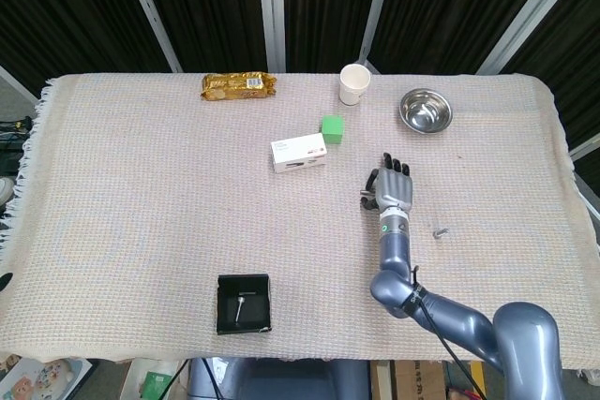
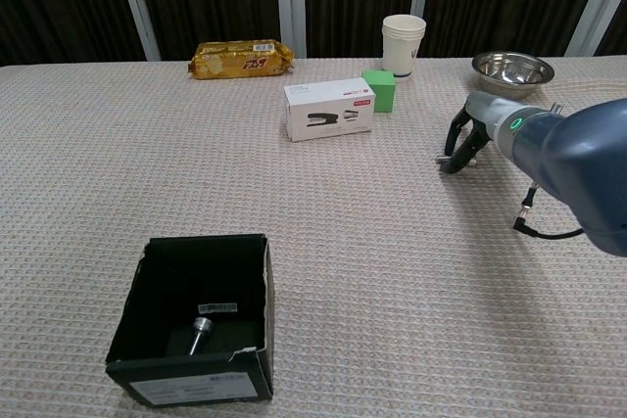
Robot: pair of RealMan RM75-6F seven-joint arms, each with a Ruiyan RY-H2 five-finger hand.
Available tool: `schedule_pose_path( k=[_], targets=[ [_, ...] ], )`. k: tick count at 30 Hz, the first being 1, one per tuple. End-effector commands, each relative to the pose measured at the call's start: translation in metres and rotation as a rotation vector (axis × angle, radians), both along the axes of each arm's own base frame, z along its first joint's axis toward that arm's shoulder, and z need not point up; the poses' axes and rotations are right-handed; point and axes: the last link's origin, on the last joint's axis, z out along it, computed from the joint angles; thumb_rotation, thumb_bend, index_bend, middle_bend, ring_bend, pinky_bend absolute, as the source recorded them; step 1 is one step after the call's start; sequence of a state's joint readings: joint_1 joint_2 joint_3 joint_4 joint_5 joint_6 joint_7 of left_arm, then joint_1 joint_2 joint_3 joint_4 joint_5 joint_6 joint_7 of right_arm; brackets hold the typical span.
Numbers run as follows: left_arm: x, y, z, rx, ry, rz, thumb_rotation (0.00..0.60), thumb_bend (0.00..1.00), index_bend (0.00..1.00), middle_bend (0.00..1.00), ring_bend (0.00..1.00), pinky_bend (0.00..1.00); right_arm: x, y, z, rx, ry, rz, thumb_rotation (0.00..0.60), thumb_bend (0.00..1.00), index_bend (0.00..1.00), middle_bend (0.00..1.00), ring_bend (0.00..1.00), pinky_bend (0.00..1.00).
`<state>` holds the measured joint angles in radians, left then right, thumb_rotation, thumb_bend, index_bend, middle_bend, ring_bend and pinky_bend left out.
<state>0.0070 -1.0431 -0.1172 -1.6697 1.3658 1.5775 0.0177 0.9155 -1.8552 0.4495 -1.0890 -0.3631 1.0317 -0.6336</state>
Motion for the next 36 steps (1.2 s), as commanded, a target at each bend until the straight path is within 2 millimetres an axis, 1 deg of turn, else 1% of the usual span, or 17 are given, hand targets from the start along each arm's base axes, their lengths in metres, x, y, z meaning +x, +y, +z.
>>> schedule_pose_path(
  k=[1, 8, 18, 22, 36],
  targets=[
    [0.0002, 0.0001, -0.0001, 0.0, 0.001, -0.001, 0.6, 0.04, 0.05, 0.01, 0.0, 0.13, 0.0001, -0.0002, -0.0007, 0.002, 0.0, 0.0, 0.6, 0.28, 0.57, 0.0, 0.0, 0.0],
    [-0.0001, -0.0001, 0.0003, 0.002, 0.001, 0.0, 0.6, 0.04, 0.05, 0.01, 0.0, 0.13, 0.0008, -0.0018, -0.0023, 0.001, 0.002, -0.002, 0.6, 0.31, 0.59, 0.0, 0.0, 0.0],
    [0.0001, 0.0003, -0.0002, 0.0, 0.003, 0.0, 0.6, 0.04, 0.05, 0.01, 0.0, 0.13, 0.0005, -0.0032, -0.0013, -0.001, 0.006, -0.001, 0.6, 0.32, 0.6, 0.0, 0.0, 0.0],
    [0.0003, 0.0001, -0.0004, 0.0, 0.004, -0.001, 0.6, 0.04, 0.05, 0.01, 0.0, 0.13, 0.0016, -0.0027, 0.0003, -0.002, 0.003, 0.003, 0.6, 0.34, 0.62, 0.0, 0.0, 0.0],
    [0.0001, -0.0003, 0.0, 0.0, 0.003, 0.001, 0.6, 0.04, 0.05, 0.01, 0.0, 0.13, 0.0098, 0.0005, 0.0075, 0.0, -0.036, 0.029, 0.6, 0.34, 0.62, 0.0, 0.0, 0.0]
  ],
)
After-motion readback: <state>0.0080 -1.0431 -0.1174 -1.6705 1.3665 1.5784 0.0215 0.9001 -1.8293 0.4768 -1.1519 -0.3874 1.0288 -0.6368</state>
